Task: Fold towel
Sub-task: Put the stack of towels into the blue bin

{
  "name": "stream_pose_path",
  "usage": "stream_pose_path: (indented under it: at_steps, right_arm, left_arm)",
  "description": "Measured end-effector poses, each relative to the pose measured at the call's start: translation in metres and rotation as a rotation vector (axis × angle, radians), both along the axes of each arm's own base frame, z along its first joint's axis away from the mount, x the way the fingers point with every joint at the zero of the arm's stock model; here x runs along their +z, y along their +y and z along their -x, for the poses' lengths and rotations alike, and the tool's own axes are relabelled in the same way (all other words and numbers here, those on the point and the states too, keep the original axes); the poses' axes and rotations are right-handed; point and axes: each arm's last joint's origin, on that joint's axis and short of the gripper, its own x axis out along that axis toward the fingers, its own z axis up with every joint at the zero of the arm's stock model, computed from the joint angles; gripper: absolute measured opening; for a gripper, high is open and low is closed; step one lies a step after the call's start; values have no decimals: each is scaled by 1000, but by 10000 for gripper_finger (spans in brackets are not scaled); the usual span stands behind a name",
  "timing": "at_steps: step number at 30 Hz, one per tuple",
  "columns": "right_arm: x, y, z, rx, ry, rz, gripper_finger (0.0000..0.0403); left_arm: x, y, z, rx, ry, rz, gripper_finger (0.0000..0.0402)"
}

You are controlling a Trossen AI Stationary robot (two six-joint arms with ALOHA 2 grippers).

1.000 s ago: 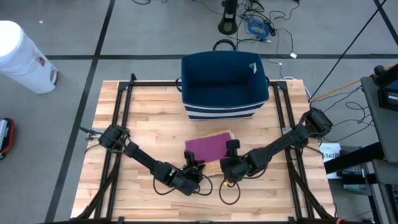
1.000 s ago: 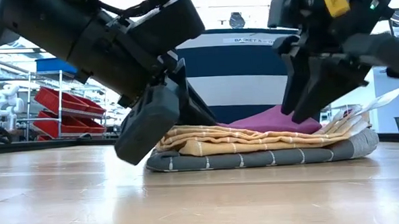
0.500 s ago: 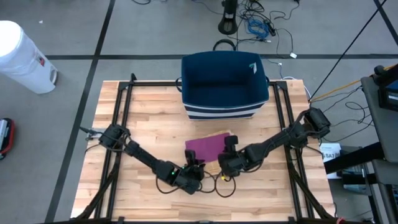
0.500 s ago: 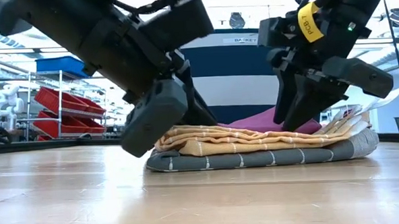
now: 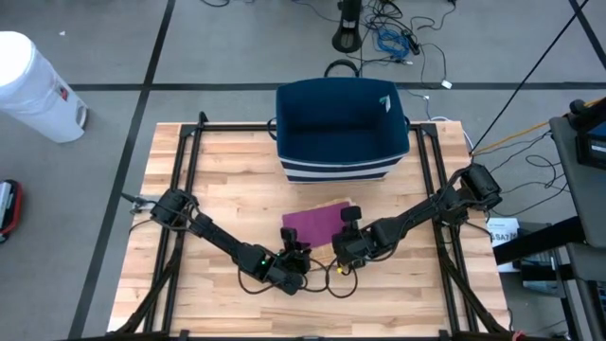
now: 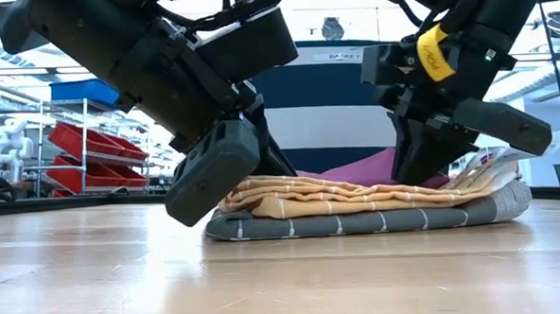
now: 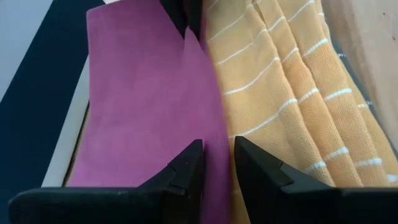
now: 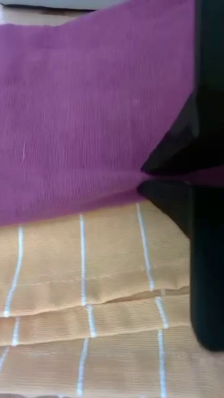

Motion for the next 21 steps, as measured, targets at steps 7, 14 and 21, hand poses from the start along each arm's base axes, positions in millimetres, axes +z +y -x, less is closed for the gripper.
stream_pose_path:
  at_steps: [7, 14, 21]
  right_arm:
    - [5, 5, -2, 13, -20, -3, 2]
    - [28, 17, -8, 54, -69, -16, 1]
    - [35, 17, 0, 34, -32, -8, 0]
  left_arm:
    - [0, 0, 1, 7, 2, 3, 99]
    - [-1, 4, 0, 24, 6, -6, 99]
    - [1, 7, 0, 64, -9, -79, 87]
